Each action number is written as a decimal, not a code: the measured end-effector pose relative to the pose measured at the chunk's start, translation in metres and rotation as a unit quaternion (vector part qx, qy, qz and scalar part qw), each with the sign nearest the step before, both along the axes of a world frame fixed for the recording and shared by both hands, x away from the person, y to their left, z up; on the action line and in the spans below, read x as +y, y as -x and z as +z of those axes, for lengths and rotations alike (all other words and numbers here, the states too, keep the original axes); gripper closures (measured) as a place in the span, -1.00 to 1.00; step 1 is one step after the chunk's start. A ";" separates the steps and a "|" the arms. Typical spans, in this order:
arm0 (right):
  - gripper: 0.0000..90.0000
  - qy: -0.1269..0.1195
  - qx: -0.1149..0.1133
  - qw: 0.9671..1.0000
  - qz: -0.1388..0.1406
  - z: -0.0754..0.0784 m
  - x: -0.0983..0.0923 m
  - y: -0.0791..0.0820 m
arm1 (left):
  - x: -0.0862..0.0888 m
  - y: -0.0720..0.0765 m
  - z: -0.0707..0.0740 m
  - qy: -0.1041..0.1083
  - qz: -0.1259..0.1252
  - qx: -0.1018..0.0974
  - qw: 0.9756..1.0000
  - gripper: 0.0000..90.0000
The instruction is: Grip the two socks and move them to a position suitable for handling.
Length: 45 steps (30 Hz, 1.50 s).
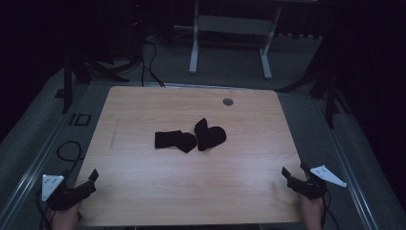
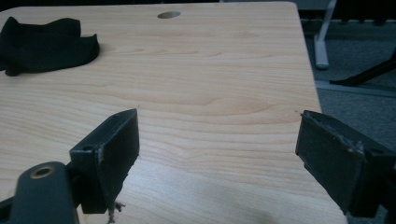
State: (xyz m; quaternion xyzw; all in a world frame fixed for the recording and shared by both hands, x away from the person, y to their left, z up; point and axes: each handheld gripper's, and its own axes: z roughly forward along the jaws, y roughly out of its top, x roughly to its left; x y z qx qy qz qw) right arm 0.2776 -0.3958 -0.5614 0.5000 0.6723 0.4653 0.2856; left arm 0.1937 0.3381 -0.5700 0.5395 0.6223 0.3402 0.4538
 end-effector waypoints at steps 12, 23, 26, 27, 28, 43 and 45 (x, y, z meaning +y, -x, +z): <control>-0.70 0.056 0.065 0.993 0.077 0.004 0.017 -0.015 | 0.001 -0.011 0.001 0.032 -0.076 0.088 0.993 -0.99; -0.71 0.044 0.114 0.983 0.139 0.020 0.040 -0.033 | -0.022 -0.033 0.020 -0.005 -0.124 0.136 0.983 -0.99; -0.71 0.035 0.130 0.979 0.151 0.027 0.047 -0.040 | -0.027 -0.047 0.026 -0.003 -0.131 0.145 0.981 -0.99; -0.70 0.036 0.132 0.979 0.154 0.030 0.049 -0.042 | -0.029 -0.051 0.027 0.002 -0.136 0.145 0.980 -0.99; -0.70 0.038 0.136 0.978 0.155 0.032 0.052 -0.044 | -0.031 -0.056 0.029 0.001 -0.139 0.149 0.979 -0.99; -0.71 0.073 0.130 0.969 0.197 0.055 0.096 -0.079 | -0.083 -0.119 0.049 -0.039 -0.246 0.191 0.949 -0.77; -0.71 0.075 0.132 0.966 0.207 0.056 0.102 -0.085 | -0.093 -0.129 0.052 -0.044 -0.258 0.190 0.946 -0.69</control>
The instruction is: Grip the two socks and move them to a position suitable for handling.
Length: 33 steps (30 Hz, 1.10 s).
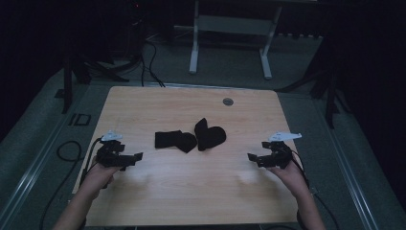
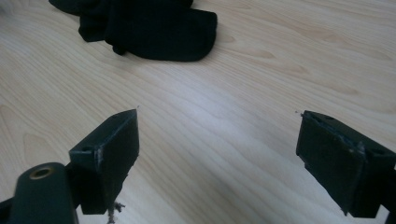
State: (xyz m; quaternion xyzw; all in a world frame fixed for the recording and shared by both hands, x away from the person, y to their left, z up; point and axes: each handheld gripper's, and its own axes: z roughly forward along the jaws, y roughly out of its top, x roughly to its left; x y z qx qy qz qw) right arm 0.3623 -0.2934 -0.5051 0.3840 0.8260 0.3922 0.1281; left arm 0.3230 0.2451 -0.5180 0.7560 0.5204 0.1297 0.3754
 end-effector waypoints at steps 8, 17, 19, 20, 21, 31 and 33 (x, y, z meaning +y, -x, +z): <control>-0.67 0.025 0.011 0.999 0.020 -0.003 0.024 -0.020 | -0.029 -0.035 0.009 0.003 -0.029 0.008 1.000 -0.51; -0.42 0.027 0.015 0.999 0.045 -0.002 0.055 -0.044 | -0.077 -0.076 0.018 -0.017 -0.076 0.036 0.996 -0.48; -0.41 0.031 0.018 0.998 0.051 -0.004 0.064 -0.050 | -0.088 -0.084 0.019 -0.020 -0.087 0.042 0.995 -0.48; -0.39 0.032 0.019 0.998 0.055 -0.004 0.068 -0.052 | -0.094 -0.089 0.020 -0.023 -0.089 0.043 0.995 -0.48; -0.35 0.035 0.019 0.998 0.058 -0.005 0.071 -0.055 | -0.100 -0.093 0.021 -0.021 -0.093 0.047 0.994 -0.48; -0.26 0.049 0.030 0.997 0.057 -0.018 0.096 -0.078 | -0.150 -0.129 0.024 -0.021 -0.116 0.064 0.991 -0.30; -0.23 0.053 0.030 0.997 0.054 -0.021 0.098 -0.082 | -0.157 -0.137 0.022 -0.023 -0.111 0.069 0.991 -0.30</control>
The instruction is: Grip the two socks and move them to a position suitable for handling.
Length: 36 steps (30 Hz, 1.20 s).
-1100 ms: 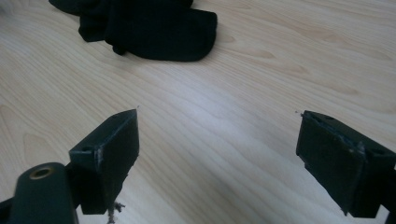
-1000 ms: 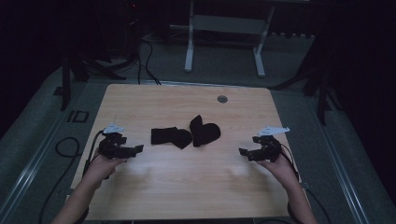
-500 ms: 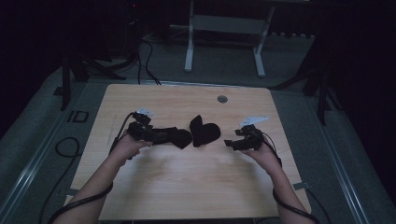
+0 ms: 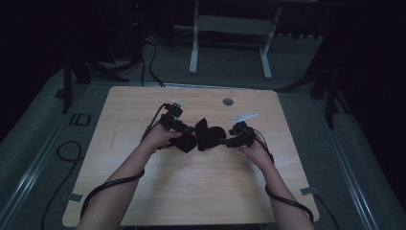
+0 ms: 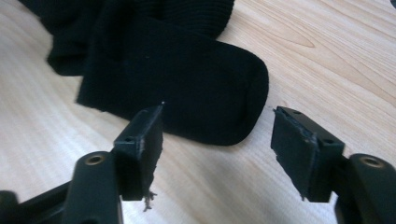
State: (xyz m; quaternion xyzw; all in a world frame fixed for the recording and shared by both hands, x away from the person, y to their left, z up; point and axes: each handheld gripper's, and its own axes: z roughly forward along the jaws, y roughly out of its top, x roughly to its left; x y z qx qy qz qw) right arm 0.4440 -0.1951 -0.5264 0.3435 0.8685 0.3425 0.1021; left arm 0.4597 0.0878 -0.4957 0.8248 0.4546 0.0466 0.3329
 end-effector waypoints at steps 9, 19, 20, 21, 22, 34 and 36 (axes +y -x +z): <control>-0.10 0.005 0.003 1.000 -0.024 -0.010 0.004 -0.016 | -0.025 -0.025 -0.014 0.018 0.017 0.027 0.999 0.00; 0.12 0.005 0.024 0.999 -0.035 -0.021 0.002 -0.026 | -0.045 -0.041 -0.037 0.025 0.005 0.077 0.997 0.43; 0.14 -0.002 0.037 0.999 -0.034 -0.022 0.003 -0.026 | -0.046 -0.041 -0.038 0.025 0.001 0.079 0.997 0.49; 0.15 0.002 0.042 0.998 -0.037 -0.024 0.004 -0.027 | -0.048 -0.041 -0.038 0.031 0.002 0.077 0.997 0.49; 0.16 0.004 0.038 0.999 -0.037 -0.024 0.005 -0.027 | -0.049 -0.042 -0.039 0.034 0.000 0.079 0.996 0.49; 0.89 0.041 0.022 0.999 -0.025 -0.017 0.008 -0.012 | -0.065 -0.033 -0.031 0.021 -0.013 0.089 0.996 0.95; 0.89 0.036 0.021 0.999 -0.022 -0.015 0.007 -0.009 | -0.065 -0.028 -0.024 0.016 -0.009 0.084 0.996 0.95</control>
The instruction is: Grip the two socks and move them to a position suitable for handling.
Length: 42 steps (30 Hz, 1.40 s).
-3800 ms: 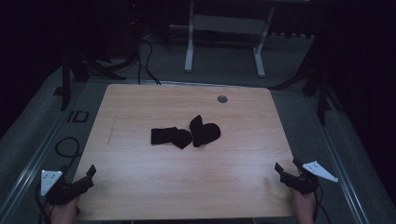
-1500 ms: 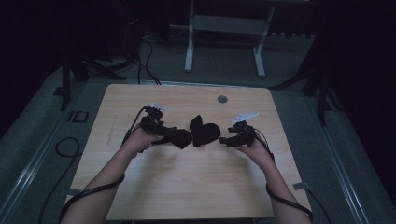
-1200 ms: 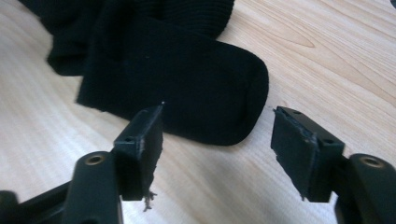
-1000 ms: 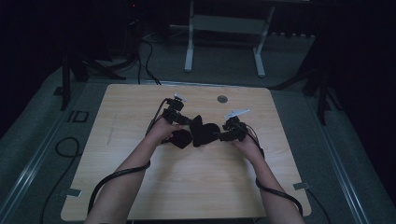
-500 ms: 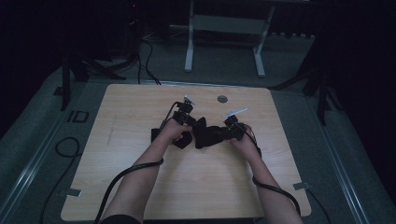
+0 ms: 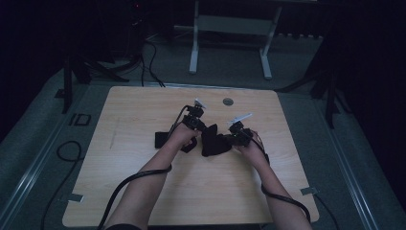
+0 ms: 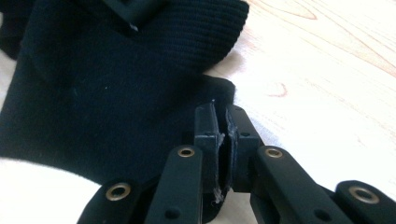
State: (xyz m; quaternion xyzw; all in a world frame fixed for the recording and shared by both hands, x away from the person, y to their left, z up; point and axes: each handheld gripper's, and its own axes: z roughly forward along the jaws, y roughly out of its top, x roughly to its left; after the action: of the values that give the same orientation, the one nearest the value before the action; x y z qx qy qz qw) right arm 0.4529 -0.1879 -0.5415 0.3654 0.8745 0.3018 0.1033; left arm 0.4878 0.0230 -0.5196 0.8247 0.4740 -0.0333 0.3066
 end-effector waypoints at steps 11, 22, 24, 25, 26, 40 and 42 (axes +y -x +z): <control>0.89 -0.021 -0.030 0.999 0.019 0.018 -0.011 0.038 | 0.037 0.028 0.039 -0.032 0.043 -0.030 0.998 0.95; 0.89 -0.077 -0.065 0.992 0.076 0.048 -0.014 0.113 | 0.074 0.117 0.064 -0.071 0.009 -0.059 0.996 0.95; 0.89 -0.079 -0.063 0.992 0.082 0.047 -0.011 0.117 | 0.085 0.131 0.060 -0.079 0.014 -0.047 0.996 0.95; 0.89 -0.077 -0.055 0.990 0.102 0.042 -0.002 0.129 | 0.090 0.138 0.060 -0.082 0.017 -0.042 0.996 0.95; 0.89 -0.080 -0.049 0.990 0.109 0.040 0.003 0.134 | 0.095 0.145 0.060 -0.087 0.019 -0.040 0.995 0.95; 0.89 -0.071 -0.026 0.993 0.087 0.015 -0.005 0.143 | 0.094 0.163 0.036 -0.046 -0.007 -0.036 0.998 0.62; 0.89 -0.064 -0.023 0.995 0.067 0.010 -0.014 0.137 | 0.090 0.165 0.031 -0.047 -0.019 -0.043 0.998 0.57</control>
State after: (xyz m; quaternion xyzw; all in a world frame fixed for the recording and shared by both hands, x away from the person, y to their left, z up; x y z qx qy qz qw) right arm 0.3155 -0.2015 -0.5317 0.3044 0.8735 0.3715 0.0793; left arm 0.3229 0.1135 -0.4884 0.8478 0.4453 0.0189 0.2873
